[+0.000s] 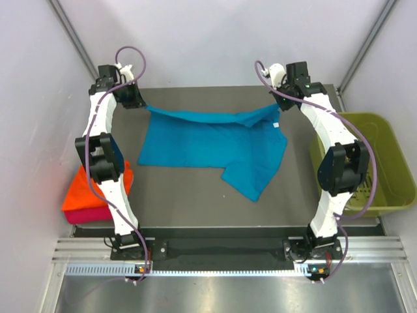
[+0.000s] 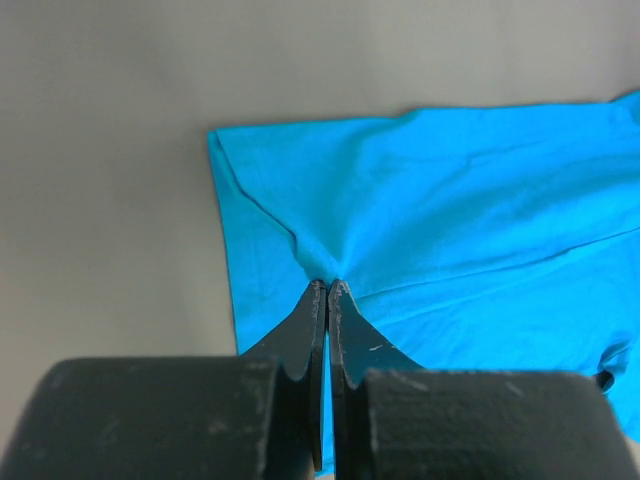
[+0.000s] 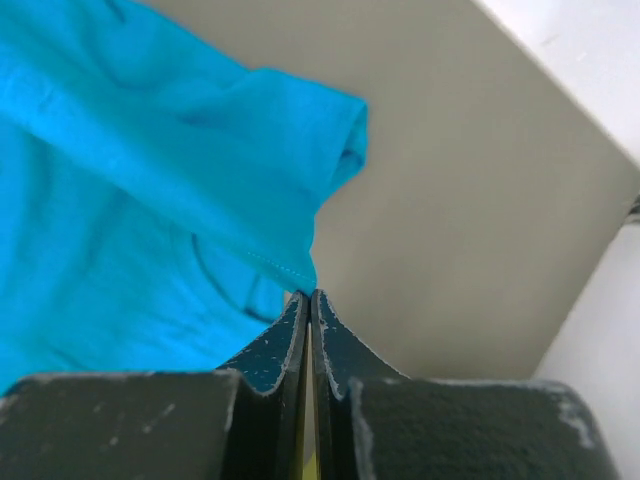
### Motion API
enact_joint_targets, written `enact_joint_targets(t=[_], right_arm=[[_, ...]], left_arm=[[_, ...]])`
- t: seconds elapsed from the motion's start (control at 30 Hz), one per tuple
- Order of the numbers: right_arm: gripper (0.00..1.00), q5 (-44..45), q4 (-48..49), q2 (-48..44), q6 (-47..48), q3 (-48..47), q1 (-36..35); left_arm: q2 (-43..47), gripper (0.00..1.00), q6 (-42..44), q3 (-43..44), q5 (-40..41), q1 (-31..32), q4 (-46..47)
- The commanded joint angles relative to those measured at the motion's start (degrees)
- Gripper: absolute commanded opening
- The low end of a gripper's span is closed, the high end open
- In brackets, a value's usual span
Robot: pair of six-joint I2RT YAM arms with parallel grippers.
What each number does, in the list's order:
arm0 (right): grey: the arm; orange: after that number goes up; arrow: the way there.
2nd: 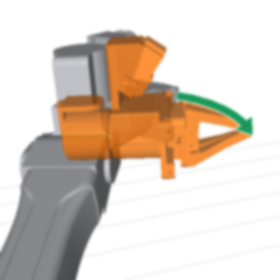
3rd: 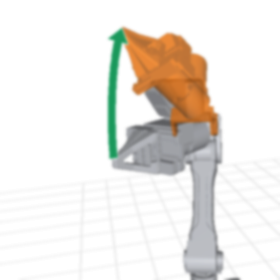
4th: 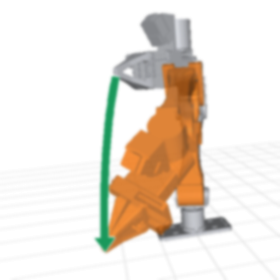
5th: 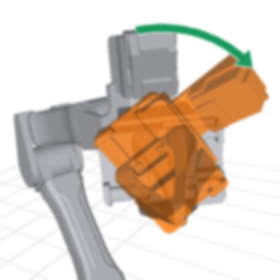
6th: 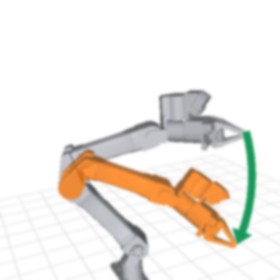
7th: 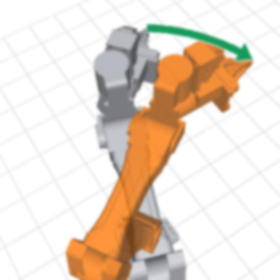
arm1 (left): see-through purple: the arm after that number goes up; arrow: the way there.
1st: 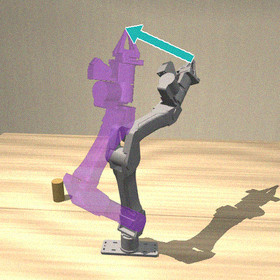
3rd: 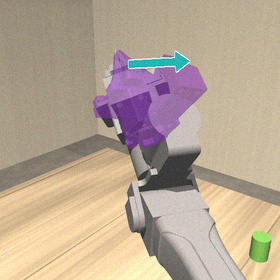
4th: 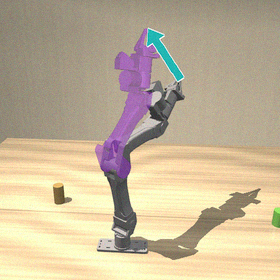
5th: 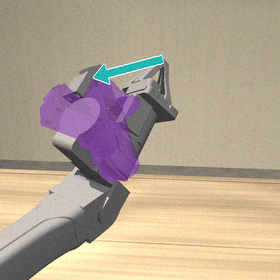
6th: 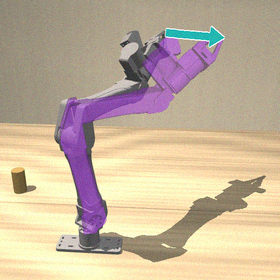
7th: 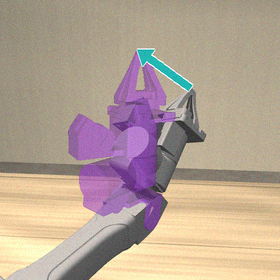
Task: Fold and stack the t-shirts
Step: Fold the tshirt
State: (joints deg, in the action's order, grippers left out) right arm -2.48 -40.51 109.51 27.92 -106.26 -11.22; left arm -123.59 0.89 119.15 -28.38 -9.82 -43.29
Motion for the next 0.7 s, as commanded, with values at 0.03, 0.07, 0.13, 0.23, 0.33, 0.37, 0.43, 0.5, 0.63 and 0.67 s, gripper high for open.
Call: enact_joint_targets(t=[0.03, 0.07, 0.13, 0.23, 0.33, 0.37, 0.43, 0.5, 0.63, 0.67], right_arm=[[0.0, -1.3, -0.7, -5.5, -1.6, 4.4, -0.8], [0.0, -1.5, -0.7, -5.6, -1.5, 5.0, -1.1], [0.0, -1.8, -1.1, -5.8, -1.6, 6.1, -1.8], [0.0, -2.6, -1.4, -5.4, -2.0, 7.6, -2.5], [0.0, -3.0, -1.6, -4.2, -2.2, 8.7, -2.9], [0.0, -3.0, -1.6, -3.8, -2.2, 8.8, -3.0], [0.0, -3.0, -1.8, -3.0, -2.3, 8.6, -3.1], [0.0, -2.9, -2.1, -2.4, -2.3, 8.0, -3.2], [0.0, -2.6, -2.3, -1.6, -2.3, 8.0, -3.1], [0.0, -2.4, -2.4, -1.5, -2.3, 8.3, -3.2]], left_arm=[[2.7, 0.0, 1.6, 0.7, 0.4, -0.7, -1.8], [2.5, 0.0, 1.4, 0.5, 0.5, -0.6, -2.1], [1.6, 0.0, 1.0, 0.4, 0.4, -0.7, -3.5], [0.3, 0.0, 0.6, 0.3, 0.8, -0.7, -5.5], [-0.4, 0.0, 0.7, -0.7, 0.9, -0.7, -6.9], [-0.6, 0.0, 0.7, -1.0, 0.9, -0.6, -7.3], [-1.0, 0.0, 0.7, -1.3, 1.5, -0.6, -8.4], [-1.6, 0.0, 1.3, -1.2, 1.6, -0.7, -10.5], [-2.6, 0.0, 2.1, -0.8, 2.4, -0.9, -13.3], [-3.0, 0.0, 2.0, -0.5, 2.4, -1.1, -14.7]])
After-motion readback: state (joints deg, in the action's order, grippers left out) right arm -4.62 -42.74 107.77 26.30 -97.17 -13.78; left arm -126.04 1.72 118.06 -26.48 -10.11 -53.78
